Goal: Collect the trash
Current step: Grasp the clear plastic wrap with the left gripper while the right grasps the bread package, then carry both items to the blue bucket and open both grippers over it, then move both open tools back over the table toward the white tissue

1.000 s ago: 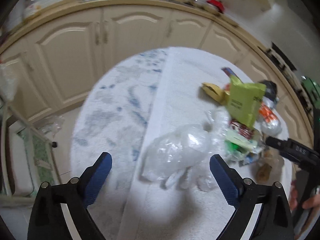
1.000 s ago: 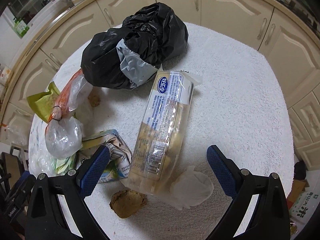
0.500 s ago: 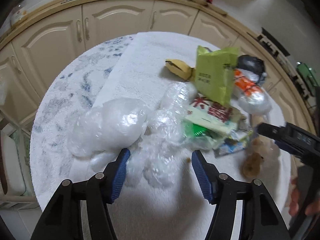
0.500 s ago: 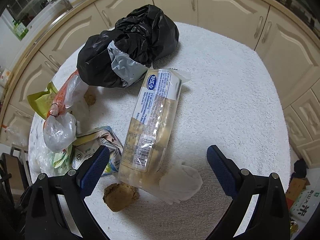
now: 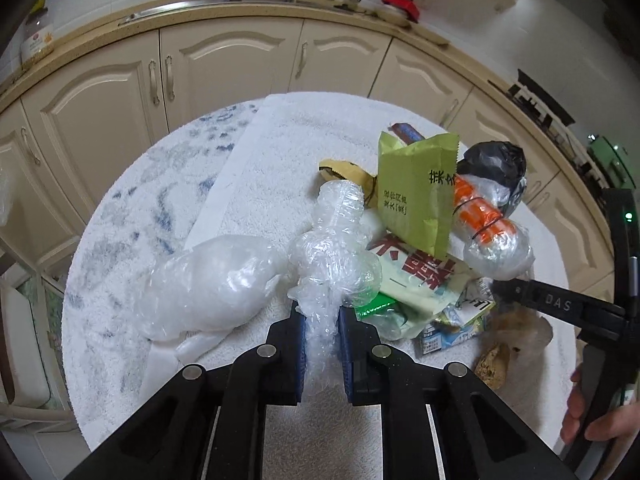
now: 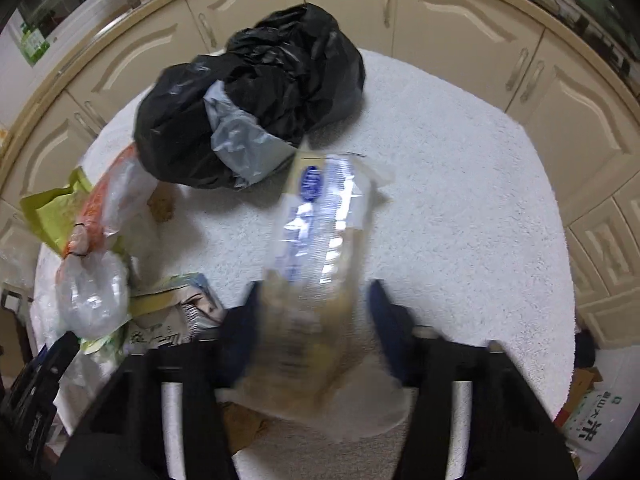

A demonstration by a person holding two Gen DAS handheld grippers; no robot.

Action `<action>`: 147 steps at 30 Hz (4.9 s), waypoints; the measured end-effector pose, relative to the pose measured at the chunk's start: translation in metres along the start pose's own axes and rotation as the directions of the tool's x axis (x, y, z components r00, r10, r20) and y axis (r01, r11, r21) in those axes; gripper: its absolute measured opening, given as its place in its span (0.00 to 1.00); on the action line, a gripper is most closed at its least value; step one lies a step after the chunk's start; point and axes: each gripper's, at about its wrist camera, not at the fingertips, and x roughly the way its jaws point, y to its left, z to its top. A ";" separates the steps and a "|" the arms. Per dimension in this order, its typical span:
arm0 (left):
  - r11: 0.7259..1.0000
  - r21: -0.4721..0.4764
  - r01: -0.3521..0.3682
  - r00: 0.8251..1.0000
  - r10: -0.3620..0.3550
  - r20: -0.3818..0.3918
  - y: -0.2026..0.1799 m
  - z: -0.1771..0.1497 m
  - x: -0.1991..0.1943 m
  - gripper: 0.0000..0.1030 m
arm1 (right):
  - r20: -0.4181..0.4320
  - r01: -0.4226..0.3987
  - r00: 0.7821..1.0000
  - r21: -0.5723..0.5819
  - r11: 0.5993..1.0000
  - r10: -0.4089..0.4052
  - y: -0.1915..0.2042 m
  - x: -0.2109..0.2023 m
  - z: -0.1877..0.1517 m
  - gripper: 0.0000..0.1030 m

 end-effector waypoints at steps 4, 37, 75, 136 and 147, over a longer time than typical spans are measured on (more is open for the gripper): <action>1.000 0.000 0.005 1.000 -0.005 0.005 -0.001 0.000 -0.007 0.10 | 0.012 -0.061 0.998 0.027 0.998 0.061 -0.009 -0.008 -0.004 0.33; 0.930 0.312 0.193 0.980 -0.198 -0.016 -0.164 -0.073 -0.079 0.10 | 0.227 -0.153 0.968 0.187 0.970 0.109 -0.125 -0.141 -0.112 0.32; 0.655 0.680 0.328 0.926 -0.082 -0.368 -0.486 -0.204 0.082 0.82 | 0.093 0.001 0.991 0.730 0.683 -0.100 -0.405 -0.144 -0.301 0.33; 0.849 0.506 0.151 0.988 -0.139 -0.063 -0.242 -0.156 -0.104 0.86 | 0.204 0.156 0.943 0.422 0.893 -0.261 -0.210 -0.191 -0.239 0.94; 0.932 0.359 0.041 0.999 -0.040 -0.012 -0.165 -0.138 -0.118 0.86 | 0.182 0.142 0.965 0.237 0.961 -0.187 -0.134 -0.156 -0.199 0.94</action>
